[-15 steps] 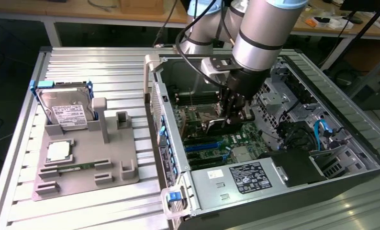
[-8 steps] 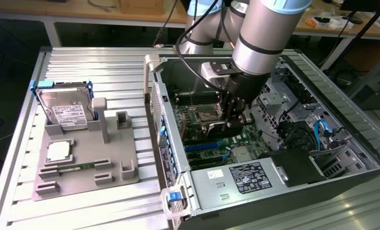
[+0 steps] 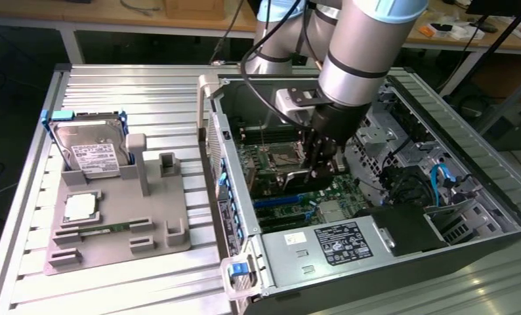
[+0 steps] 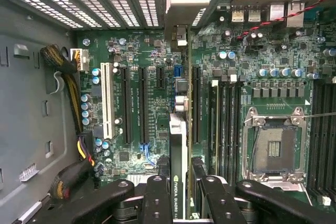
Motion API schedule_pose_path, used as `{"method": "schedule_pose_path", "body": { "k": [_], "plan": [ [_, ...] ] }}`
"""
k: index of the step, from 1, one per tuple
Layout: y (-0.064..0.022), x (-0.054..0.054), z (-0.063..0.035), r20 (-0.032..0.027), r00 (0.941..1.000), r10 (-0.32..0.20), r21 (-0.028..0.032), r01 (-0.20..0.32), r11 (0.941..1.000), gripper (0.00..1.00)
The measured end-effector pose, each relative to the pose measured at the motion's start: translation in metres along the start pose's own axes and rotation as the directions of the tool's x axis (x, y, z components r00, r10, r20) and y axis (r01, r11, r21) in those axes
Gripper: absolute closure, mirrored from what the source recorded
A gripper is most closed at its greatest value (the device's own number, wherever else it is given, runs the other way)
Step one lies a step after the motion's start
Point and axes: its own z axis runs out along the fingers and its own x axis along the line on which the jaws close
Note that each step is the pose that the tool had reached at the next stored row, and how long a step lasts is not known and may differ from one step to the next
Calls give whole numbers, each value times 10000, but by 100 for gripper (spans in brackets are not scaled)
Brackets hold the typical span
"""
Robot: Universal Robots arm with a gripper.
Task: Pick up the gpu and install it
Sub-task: 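Insert the gpu into the slot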
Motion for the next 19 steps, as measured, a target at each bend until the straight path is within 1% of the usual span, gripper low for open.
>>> {"method": "schedule_pose_path", "body": {
  "k": [11, 15, 19],
  "plan": [
    [33, 9, 52, -18, 9997, 232, -2, -232, 9997, 73],
    [41, 27, 97, -26, 9996, 291, -1, -291, 9996, 73],
    [107, 28, 112, -25, 9996, 292, -1, -292, 9996, 73]
  ]
}}
